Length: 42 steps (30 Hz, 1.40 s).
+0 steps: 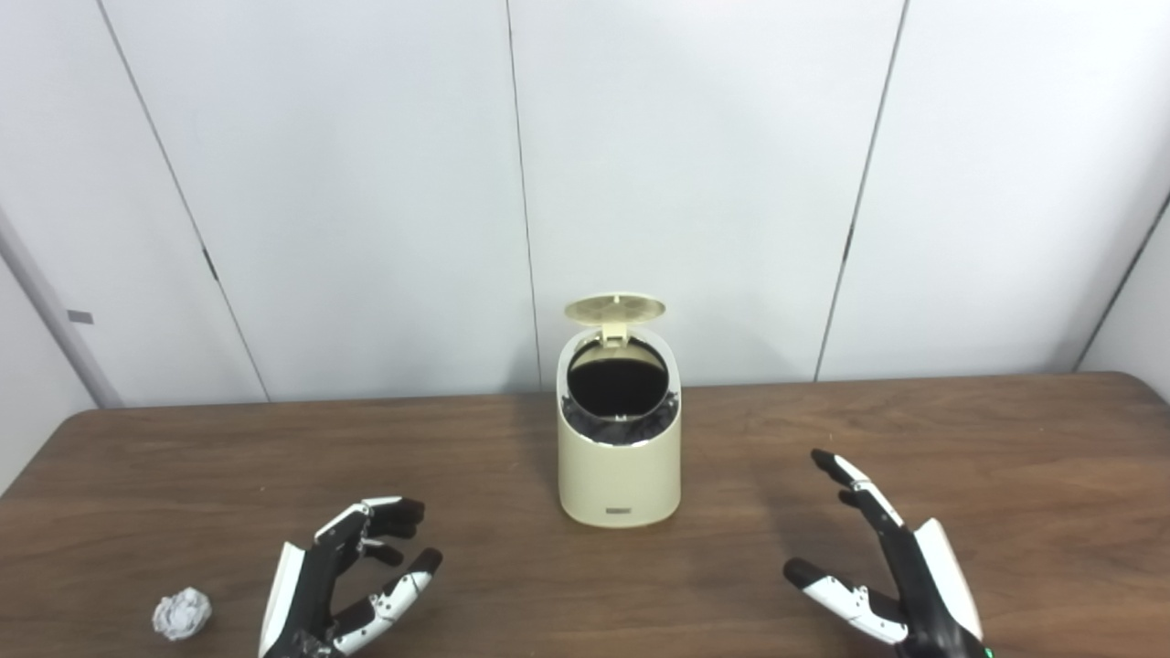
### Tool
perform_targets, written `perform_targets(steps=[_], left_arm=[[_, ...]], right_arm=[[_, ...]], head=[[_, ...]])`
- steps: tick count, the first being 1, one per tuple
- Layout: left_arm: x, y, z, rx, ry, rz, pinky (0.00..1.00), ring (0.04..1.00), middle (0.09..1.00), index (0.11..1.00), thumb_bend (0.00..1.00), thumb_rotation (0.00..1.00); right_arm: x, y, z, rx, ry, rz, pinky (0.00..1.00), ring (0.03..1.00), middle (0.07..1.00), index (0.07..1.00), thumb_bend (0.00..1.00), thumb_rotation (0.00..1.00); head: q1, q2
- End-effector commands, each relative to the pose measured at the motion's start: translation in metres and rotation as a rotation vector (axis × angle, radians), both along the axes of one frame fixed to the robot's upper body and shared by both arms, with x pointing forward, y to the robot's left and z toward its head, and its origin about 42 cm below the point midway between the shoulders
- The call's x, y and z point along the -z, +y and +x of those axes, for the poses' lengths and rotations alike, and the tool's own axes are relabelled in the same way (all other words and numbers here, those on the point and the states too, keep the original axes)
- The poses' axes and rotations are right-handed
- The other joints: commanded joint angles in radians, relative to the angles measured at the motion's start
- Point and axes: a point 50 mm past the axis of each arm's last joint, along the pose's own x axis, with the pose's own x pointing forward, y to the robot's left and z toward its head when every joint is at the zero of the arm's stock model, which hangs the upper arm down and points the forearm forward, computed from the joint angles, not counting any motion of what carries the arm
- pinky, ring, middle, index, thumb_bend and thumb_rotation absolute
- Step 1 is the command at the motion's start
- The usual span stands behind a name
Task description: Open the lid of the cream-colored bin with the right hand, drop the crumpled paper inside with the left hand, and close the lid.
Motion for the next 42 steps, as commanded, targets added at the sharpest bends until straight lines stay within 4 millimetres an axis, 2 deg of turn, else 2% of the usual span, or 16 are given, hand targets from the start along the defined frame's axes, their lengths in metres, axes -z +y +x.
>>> perform_targets(steps=[1,7,12,17,20,26,34,36,42], left_arm=[[-0.008,0.005,0.0,-0.003,-0.047,0.014,0.54,0.655,0.668,0.658,0.59,0.25],[-0.022,0.006,-0.002,-0.008,-0.105,0.046,0.52,0.635,0.653,0.653,0.63,0.25],[-0.045,0.009,-0.008,-0.036,-0.195,0.205,0.5,0.611,0.645,0.64,0.69,0.26],[-0.071,0.024,-0.021,-0.091,-0.277,0.387,0.48,0.601,0.635,0.627,0.74,0.26],[-0.084,0.031,-0.031,-0.125,-0.305,0.446,0.47,0.598,0.636,0.625,0.75,0.26],[-0.104,0.051,-0.052,-0.211,-0.356,0.549,0.47,0.597,0.627,0.604,0.81,0.22],[-0.103,0.09,-0.075,-0.331,-0.3,0.627,0.46,0.573,0.604,0.567,0.9,0.02],[-0.1,0.098,-0.08,-0.349,-0.266,0.638,0.46,0.57,0.606,0.574,0.91,0.02],[-0.082,0.123,-0.091,-0.387,-0.201,0.693,0.49,0.582,0.612,0.591,0.89,0.1]], right_arm=[[-0.006,0.003,0.001,-0.009,-0.066,0.015,0.83,0.885,0.885,0.882,0.83,0.78],[-0.003,0.003,0.002,-0.008,-0.074,0.024,0.83,0.886,0.885,0.882,0.84,0.78],[0.001,-0.001,0.002,-0.002,-0.072,0.025,0.83,0.887,0.884,0.887,0.83,0.79],[0.002,-0.006,0.002,-0.002,-0.068,0.03,0.84,0.892,0.881,0.887,0.81,0.78],[0.003,-0.011,0.003,-0.007,-0.068,0.034,0.86,0.899,0.886,0.89,0.81,0.77],[0.004,-0.021,0.005,-0.004,-0.07,0.012,0.82,0.882,0.887,0.88,0.8,0.79],[0.005,-0.029,0.009,-0.008,-0.067,0.029,0.82,0.878,0.879,0.871,0.81,0.78],[0.004,-0.03,0.009,-0.008,-0.067,0.024,0.82,0.882,0.878,0.87,0.81,0.78],[0.005,-0.034,0.01,-0.01,-0.07,0.024,0.84,0.887,0.877,0.876,0.79,0.78]], head=[[0.0,0.001],[0.021,0.001],[0.049,0.0],[0.081,0.004],[0.1,0.005],[0.131,0.005],[0.15,0.001],[0.153,0.0],[0.168,0.002]])
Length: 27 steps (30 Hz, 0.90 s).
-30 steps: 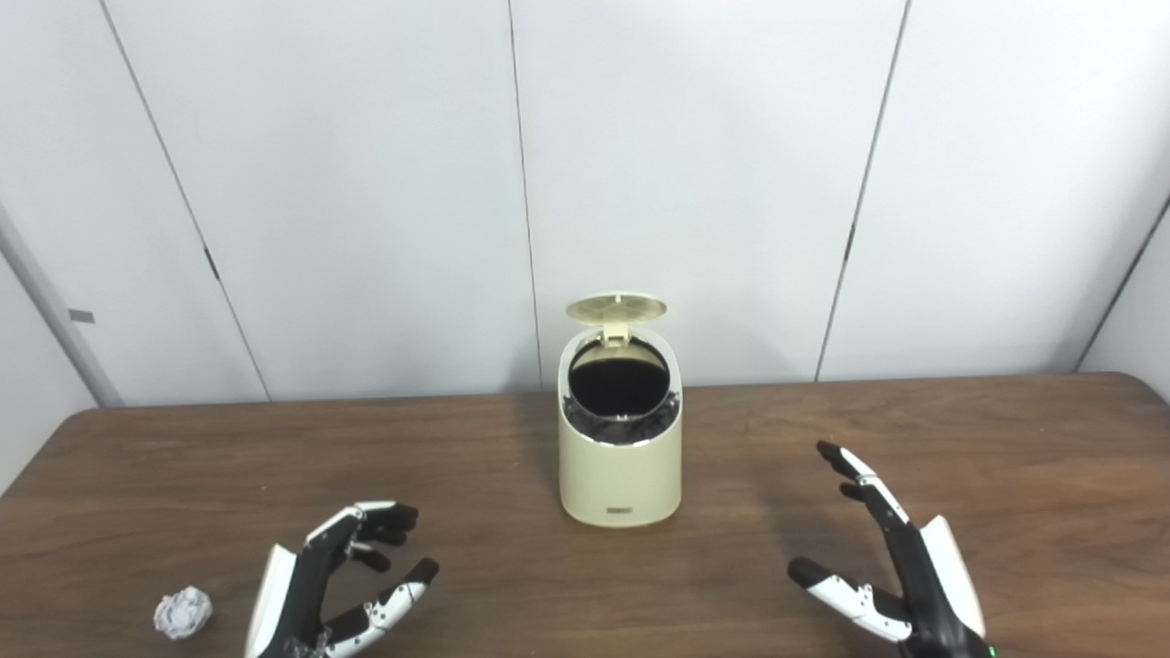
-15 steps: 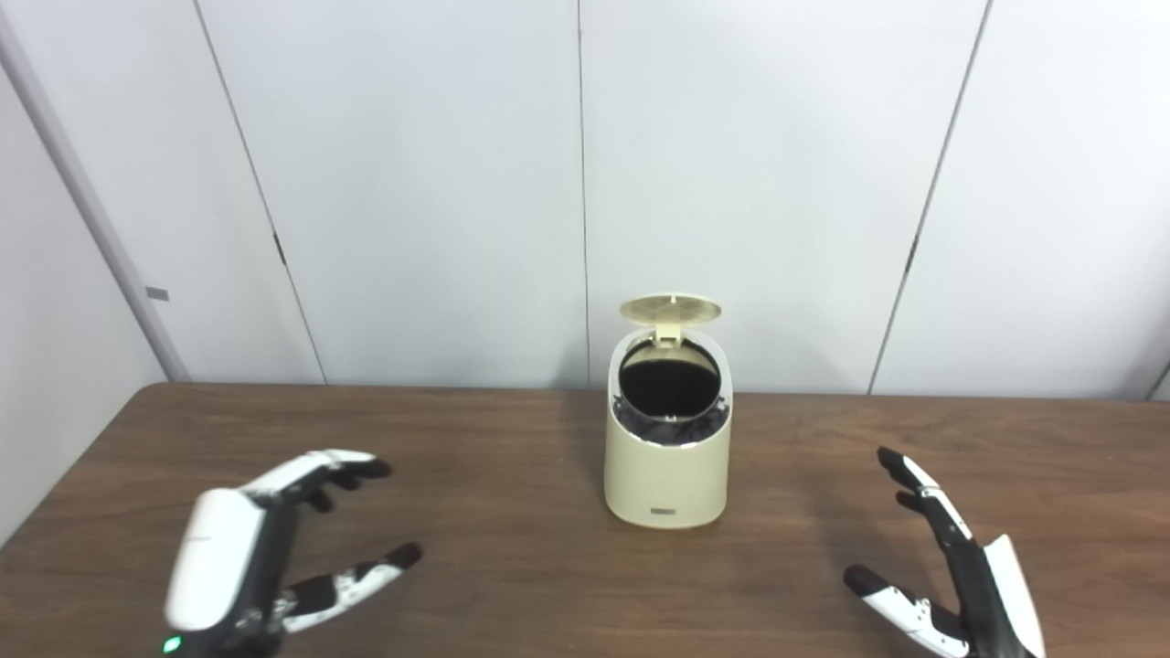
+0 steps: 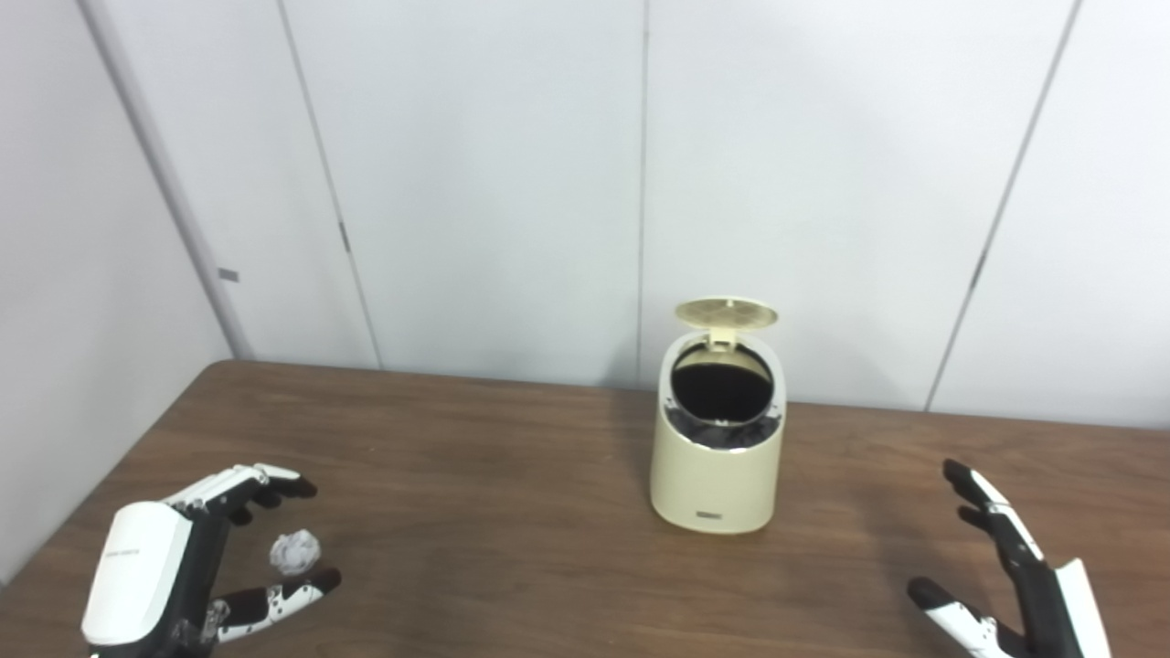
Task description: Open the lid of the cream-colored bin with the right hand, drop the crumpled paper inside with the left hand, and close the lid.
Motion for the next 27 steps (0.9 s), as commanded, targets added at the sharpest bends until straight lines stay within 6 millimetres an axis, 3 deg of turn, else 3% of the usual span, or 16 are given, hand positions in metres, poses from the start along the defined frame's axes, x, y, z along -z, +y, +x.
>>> perform_targets(steps=[1,14,27], left_arm=[[-0.007,0.013,-0.001,-0.008,-0.044,0.056,0.49,0.581,0.612,0.59,0.89,0.11],[0.037,0.032,0.002,-0.056,-0.035,0.114,0.54,0.622,0.629,0.606,0.88,0.23],[0.059,0.043,0.022,-0.099,-0.048,0.091,0.61,0.728,0.756,0.747,0.92,0.32]], right_arm=[[0.003,-0.019,0.001,0.007,-0.012,-0.047,0.84,0.884,0.872,0.875,0.79,0.77],[0.0,-0.027,0.0,0.01,-0.02,-0.052,0.82,0.871,0.862,0.863,0.79,0.77],[-0.002,-0.026,-0.001,0.008,-0.015,-0.057,0.79,0.858,0.861,0.855,0.78,0.75]], head=[[0.001,0.001],[0.045,0.004],[0.043,-0.004]])
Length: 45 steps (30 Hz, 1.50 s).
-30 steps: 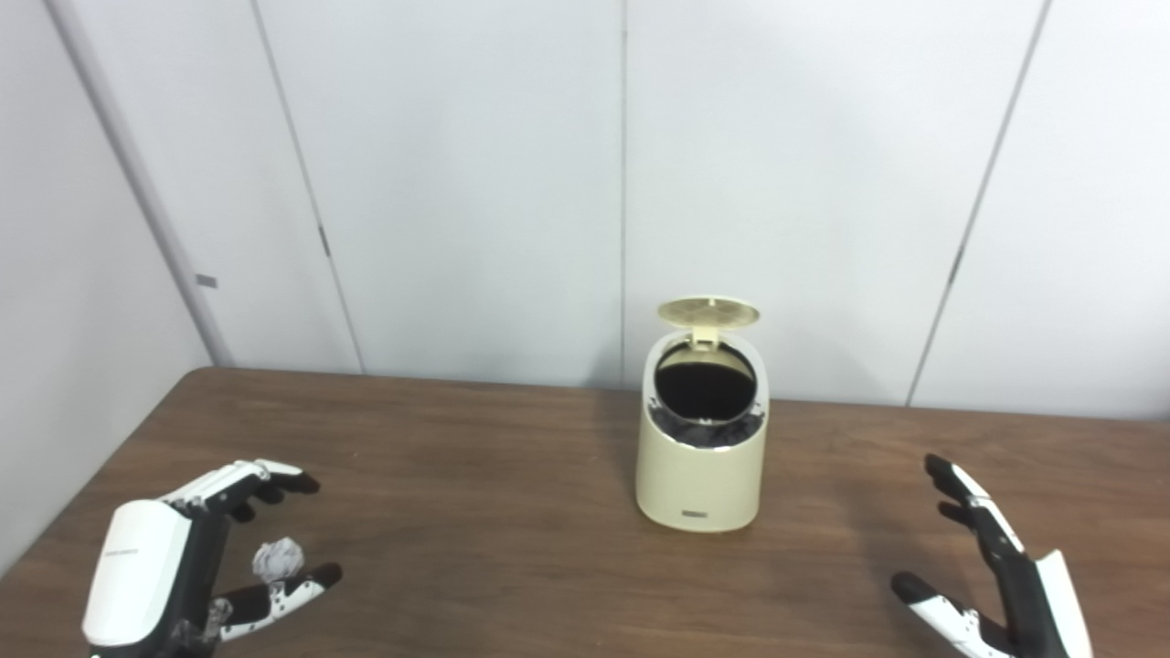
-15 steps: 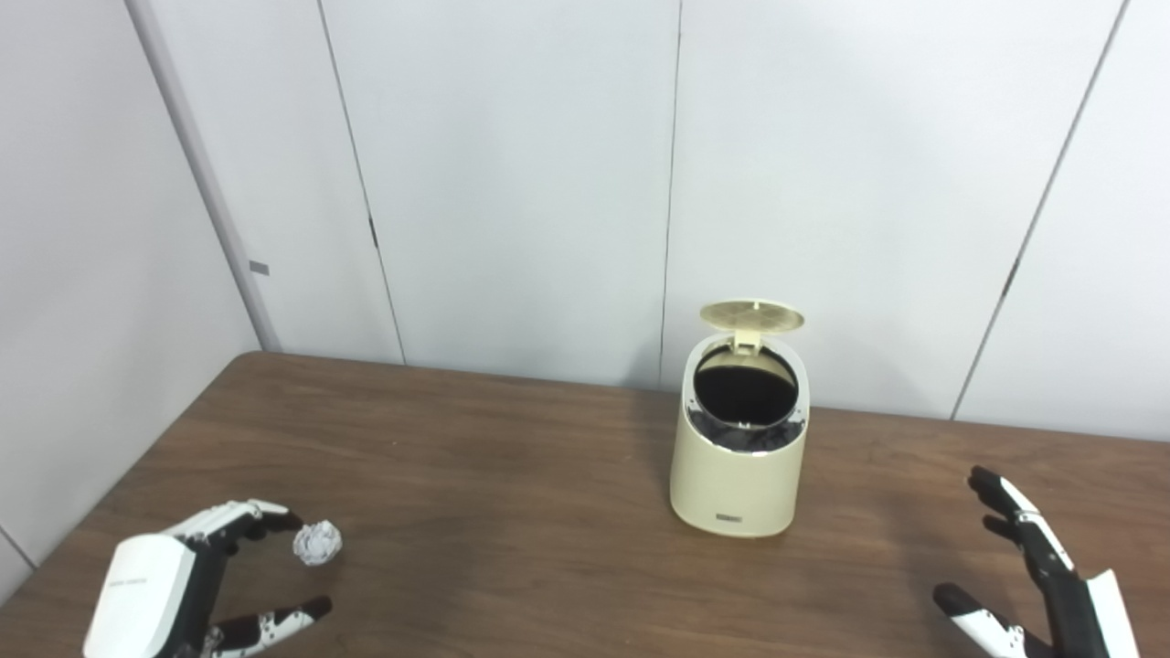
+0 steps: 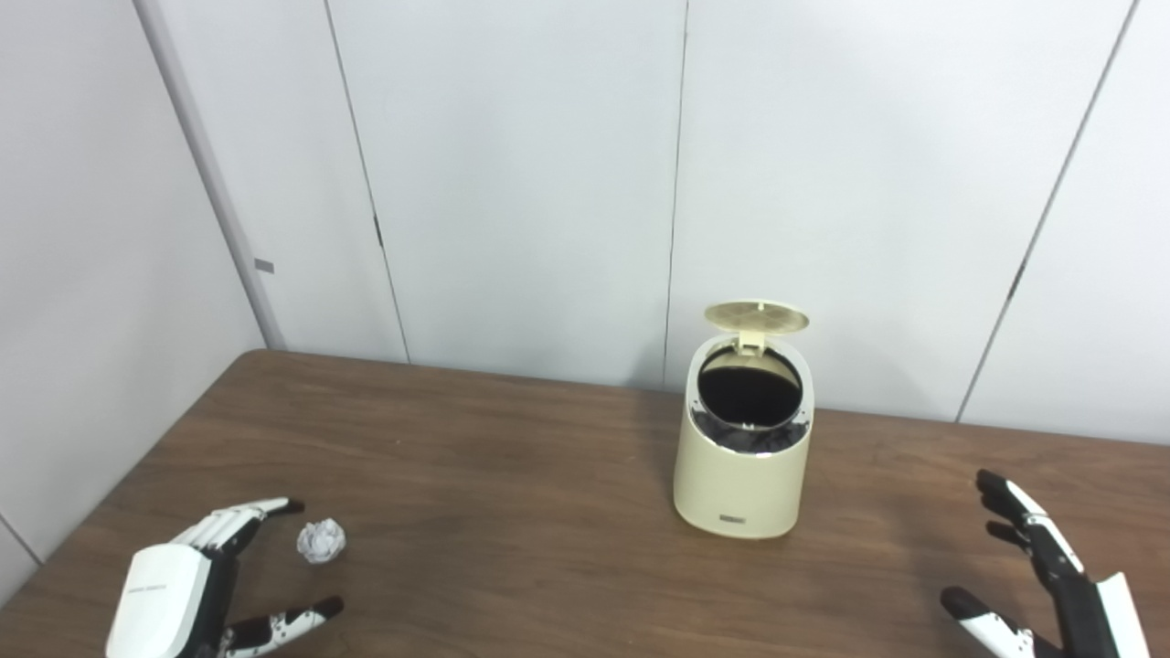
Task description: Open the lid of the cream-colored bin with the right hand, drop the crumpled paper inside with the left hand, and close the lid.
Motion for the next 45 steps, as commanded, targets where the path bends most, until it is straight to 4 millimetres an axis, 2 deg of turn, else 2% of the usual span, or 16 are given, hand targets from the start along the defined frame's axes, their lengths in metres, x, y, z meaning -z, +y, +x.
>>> perform_targets(steps=[1,7,11,15,19,23,27,29,36,38,43,44,45], left_arm=[[-0.012,0.006,0.008,0.005,-0.073,0.029,0.61,0.733,0.762,0.754,0.92,0.32],[-0.011,0.005,0.015,-0.013,-0.121,0.044,0.67,0.764,0.801,0.79,0.93,0.32],[-0.011,0.004,0.02,-0.008,-0.111,0.044,0.66,0.767,0.81,0.803,0.92,0.33],[-0.011,0.002,0.026,-0.008,-0.087,0.041,0.64,0.748,0.784,0.785,0.93,0.32],[-0.006,-0.001,0.035,-0.033,-0.016,0.008,0.55,0.674,0.74,0.731,0.93,0.38],[0.001,-0.004,0.043,-0.033,0.031,-0.024,0.53,0.641,0.698,0.676,0.95,0.3],[0.012,-0.003,0.054,-0.026,0.074,-0.061,0.53,0.637,0.694,0.67,0.97,0.2],[0.016,-0.003,0.058,-0.026,0.093,-0.082,0.53,0.644,0.698,0.673,0.96,0.24],[0.033,0.002,0.066,-0.071,0.15,-0.096,0.55,0.647,0.688,0.666,0.96,0.17],[0.039,0.005,0.066,-0.079,0.166,-0.101,0.55,0.649,0.689,0.668,0.96,0.16],[0.044,0.004,0.062,-0.08,0.194,-0.114,0.57,0.662,0.7,0.68,0.95,0.23],[0.044,0.003,0.061,-0.077,0.193,-0.113,0.57,0.662,0.7,0.679,0.95,0.23],[0.044,0.002,0.06,-0.075,0.192,-0.111,0.56,0.656,0.695,0.673,0.96,0.19]], right_arm=[[-0.001,-0.018,-0.004,0.009,-0.015,-0.052,0.79,0.859,0.86,0.856,0.78,0.75],[0.0,-0.019,-0.004,0.012,-0.017,-0.048,0.79,0.858,0.858,0.858,0.79,0.75],[0.0,-0.02,-0.004,0.013,-0.013,-0.058,0.78,0.854,0.857,0.857,0.79,0.77],[-0.001,-0.021,-0.004,0.014,-0.012,-0.052,0.79,0.859,0.86,0.859,0.79,0.76],[-0.003,-0.02,-0.005,0.014,-0.007,-0.051,0.78,0.857,0.863,0.856,0.78,0.75],[-0.004,-0.02,-0.005,0.013,-0.004,-0.053,0.78,0.855,0.864,0.856,0.77,0.74],[-0.005,-0.019,-0.005,0.011,-0.002,-0.056,0.79,0.856,0.862,0.853,0.75,0.74],[-0.005,-0.019,-0.005,0.013,0.0,-0.053,0.79,0.857,0.863,0.853,0.76,0.74],[-0.007,-0.018,-0.007,0.013,-0.003,-0.044,0.77,0.85,0.856,0.849,0.78,0.74],[-0.008,-0.017,-0.007,0.011,-0.004,-0.035,0.77,0.85,0.855,0.848,0.78,0.74],[-0.01,-0.017,-0.007,0.016,-0.01,-0.049,0.75,0.84,0.851,0.846,0.77,0.73],[-0.01,-0.017,-0.007,0.018,-0.011,-0.05,0.75,0.839,0.85,0.844,0.77,0.73],[-0.01,-0.018,-0.007,0.019,-0.011,-0.05,0.75,0.839,0.85,0.844,0.77,0.74]], head=[[0.0,0.0],[0.013,-0.002],[0.022,-0.001],[0.024,-0.001],[0.024,-0.001],[0.023,0.0],[0.02,0.0],[0.019,0.0],[0.018,0.005],[0.019,0.005],[0.022,0.008],[0.022,0.008],[0.023,0.009]])
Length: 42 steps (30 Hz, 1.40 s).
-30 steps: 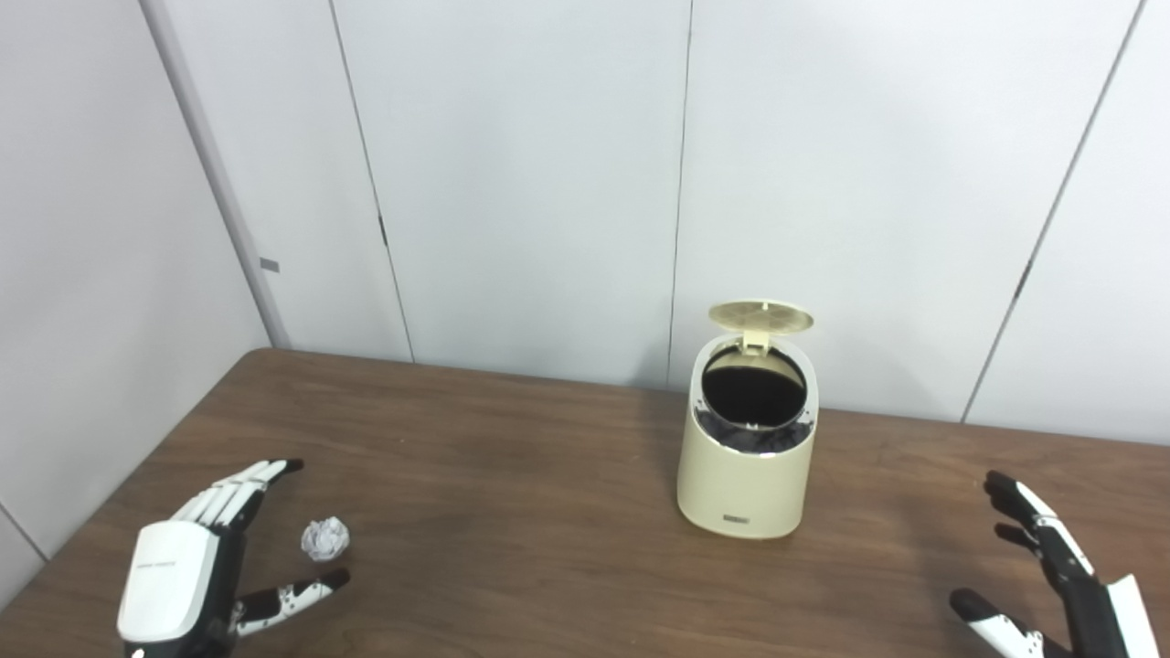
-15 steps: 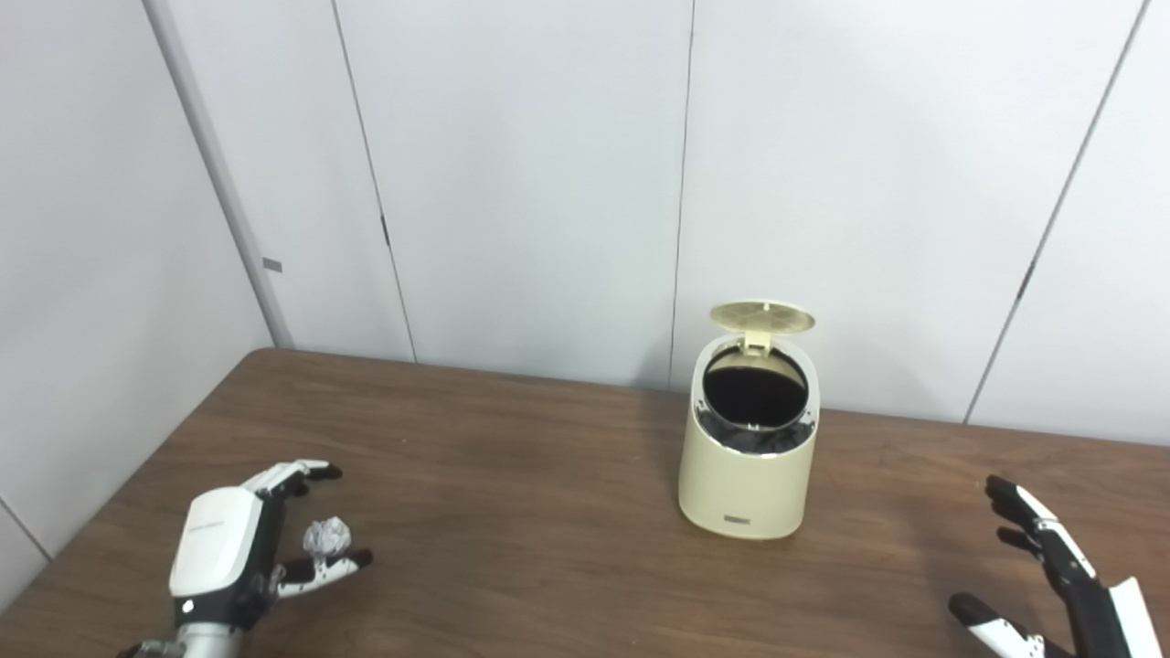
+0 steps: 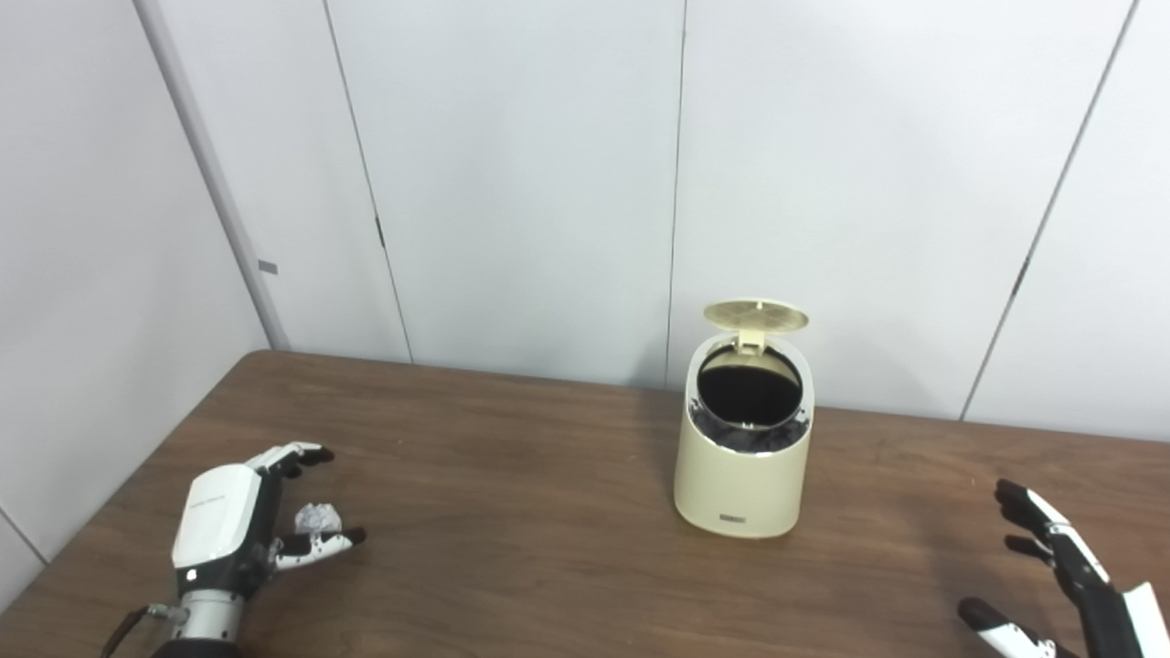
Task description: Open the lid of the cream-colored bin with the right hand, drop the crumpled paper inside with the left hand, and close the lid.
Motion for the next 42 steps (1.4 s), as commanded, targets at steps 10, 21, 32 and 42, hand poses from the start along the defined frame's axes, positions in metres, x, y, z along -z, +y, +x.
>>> perform_targets(steps=[10,21,32,42], left_arm=[[0.044,-0.006,-0.039,-0.021,0.103,-0.048,0.56,0.659,0.697,0.683,0.97,0.34],[0.066,-0.012,-0.063,-0.061,0.178,-0.116,0.54,0.62,0.654,0.643,0.98,0.37],[0.083,-0.007,-0.073,-0.106,0.27,-0.117,0.5,0.573,0.615,0.621,0.97,0.37],[0.089,0.0,-0.082,-0.119,0.321,-0.135,0.52,0.597,0.634,0.633,0.98,0.28]], right_arm=[[-0.013,-0.012,0.0,0.009,-0.027,-0.033,0.73,0.829,0.854,0.844,0.77,0.74],[-0.017,-0.015,-0.001,0.016,-0.019,-0.051,0.73,0.825,0.842,0.832,0.76,0.73],[-0.02,-0.013,-0.003,0.019,-0.018,-0.033,0.75,0.832,0.841,0.836,0.78,0.73],[-0.022,-0.012,-0.003,0.021,-0.017,-0.018,0.76,0.835,0.842,0.831,0.78,0.73]], head=[[0.022,0.02],[0.025,0.028],[0.022,0.033],[0.022,0.035]])
